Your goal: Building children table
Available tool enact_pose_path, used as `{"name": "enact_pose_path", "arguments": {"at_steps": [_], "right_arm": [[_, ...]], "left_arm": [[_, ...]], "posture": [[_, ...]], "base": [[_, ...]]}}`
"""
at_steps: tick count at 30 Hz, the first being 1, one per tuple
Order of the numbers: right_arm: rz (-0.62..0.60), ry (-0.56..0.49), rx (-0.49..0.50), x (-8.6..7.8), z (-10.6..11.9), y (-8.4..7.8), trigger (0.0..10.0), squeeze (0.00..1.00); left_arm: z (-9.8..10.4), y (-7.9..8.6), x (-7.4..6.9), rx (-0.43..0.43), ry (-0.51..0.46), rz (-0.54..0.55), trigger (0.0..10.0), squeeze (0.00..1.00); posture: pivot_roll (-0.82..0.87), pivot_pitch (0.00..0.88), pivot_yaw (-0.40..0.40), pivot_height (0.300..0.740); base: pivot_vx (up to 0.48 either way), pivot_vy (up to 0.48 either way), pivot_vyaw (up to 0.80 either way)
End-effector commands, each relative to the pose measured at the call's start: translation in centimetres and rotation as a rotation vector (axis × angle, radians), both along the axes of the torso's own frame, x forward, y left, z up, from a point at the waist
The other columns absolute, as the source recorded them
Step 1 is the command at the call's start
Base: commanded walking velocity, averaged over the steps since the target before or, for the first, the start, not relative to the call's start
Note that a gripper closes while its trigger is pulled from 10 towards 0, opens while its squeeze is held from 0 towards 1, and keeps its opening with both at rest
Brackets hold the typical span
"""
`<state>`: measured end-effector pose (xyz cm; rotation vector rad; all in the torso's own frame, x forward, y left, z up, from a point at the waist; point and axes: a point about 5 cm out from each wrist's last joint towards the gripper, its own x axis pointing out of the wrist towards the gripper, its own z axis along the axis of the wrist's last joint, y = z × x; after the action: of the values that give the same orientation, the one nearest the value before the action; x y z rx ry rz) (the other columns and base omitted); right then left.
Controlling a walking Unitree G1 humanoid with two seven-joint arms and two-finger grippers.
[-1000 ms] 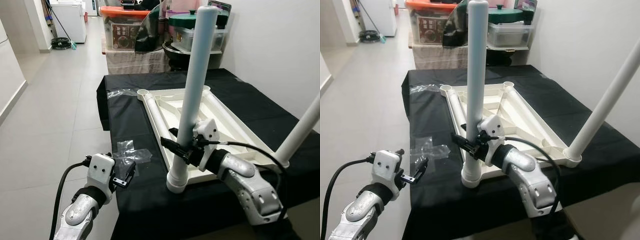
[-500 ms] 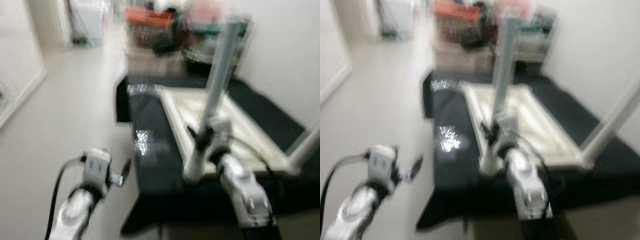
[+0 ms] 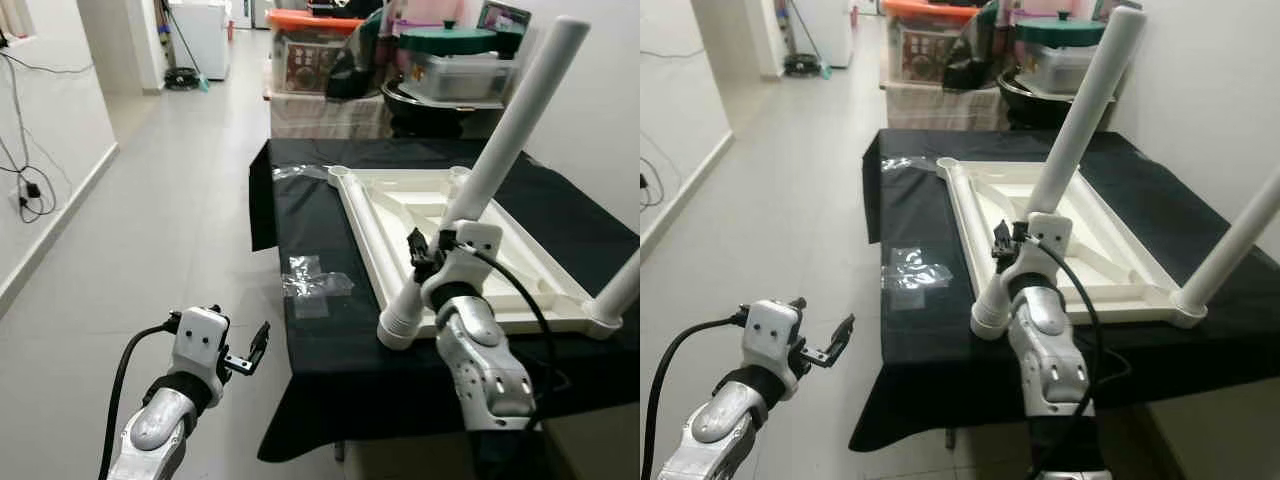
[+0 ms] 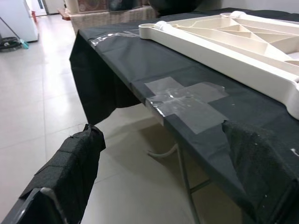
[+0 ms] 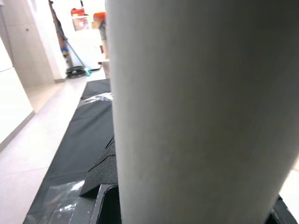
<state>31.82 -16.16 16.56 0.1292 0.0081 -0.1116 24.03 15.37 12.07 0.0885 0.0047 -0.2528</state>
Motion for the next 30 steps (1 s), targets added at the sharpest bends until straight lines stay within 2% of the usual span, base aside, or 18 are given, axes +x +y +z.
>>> {"name": "enact_pose_path", "arguments": {"at_steps": [1, 6, 11, 13, 18, 22, 26, 29, 30], "right_arm": [[-0.124, 0.270, -0.065, -0.9, -5.4, -1.9, 10.0, 0.00], [-0.237, 0.313, -0.142, -0.1, -5.4, -1.9, 10.0, 0.00], [-0.260, 0.334, -0.177, 0.4, -5.6, -1.4, 10.0, 0.00], [-0.304, 0.382, -0.149, 0.6, -6.3, -1.4, 10.0, 0.00], [-0.423, 0.396, -0.070, 0.6, -6.5, -2.1, 10.0, 0.00], [-0.443, 0.391, -0.070, 0.7, -6.5, -2.1, 10.0, 0.00], [-0.523, 0.369, -0.098, 1.5, -6.3, -3.7, 10.0, 0.00], [-0.542, 0.360, -0.107, 1.7, -6.1, -4.2, 10.0, 0.00], [-0.607, 0.337, -0.131, 2.1, -5.5, -6.1, 10.0, 0.00]], "left_arm": [[-0.3, 0.0, 0.0, 0.017, 0.011, -0.001, 10.0, 0.00], [-0.3, 0.0, 0.1, 0.023, 0.008, 0.007, 10.0, 0.00], [-0.3, 0.0, 0.2, 0.023, 0.009, 0.011, 10.0, 0.00], [-0.4, 0.0, 0.2, 0.024, 0.011, 0.013, 10.0, 0.00], [-0.4, 0.1, 0.1, 0.024, 0.014, 0.021, 10.0, 0.00], [-0.5, 0.2, 0.1, 0.026, 0.015, 0.026, 10.0, 0.00], [-0.5, 0.2, 0.2, 0.031, 0.015, 0.032, 10.0, 0.00], [-0.5, 0.2, 0.3, 0.032, 0.015, 0.034, 10.0, 0.00], [-0.5, 0.3, 0.3, 0.034, 0.013, 0.039, 10.0, 0.00]], "posture": [[0.10, 0.000, -0.067, 0.740], [0.11, 0.000, -0.076, 0.740], [0.11, 0.000, -0.079, 0.740], [0.11, 0.000, -0.082, 0.740], [0.12, 0.000, -0.089, 0.740], [0.11, 0.000, -0.088, 0.740], [0.12, 0.000, -0.089, 0.740], [0.12, 0.000, -0.089, 0.740], [0.12, 0.000, -0.089, 0.740]], "base": [[0.000, 0.000, 0.00], [0.000, 0.000, 0.00], [0.000, 0.000, 0.00], [0.000, 0.000, 0.00], [0.000, 0.000, 0.00], [0.000, 0.000, 0.00], [0.000, 0.000, 0.00], [0.000, 0.000, 0.00], [0.000, 0.000, 0.00]]}}
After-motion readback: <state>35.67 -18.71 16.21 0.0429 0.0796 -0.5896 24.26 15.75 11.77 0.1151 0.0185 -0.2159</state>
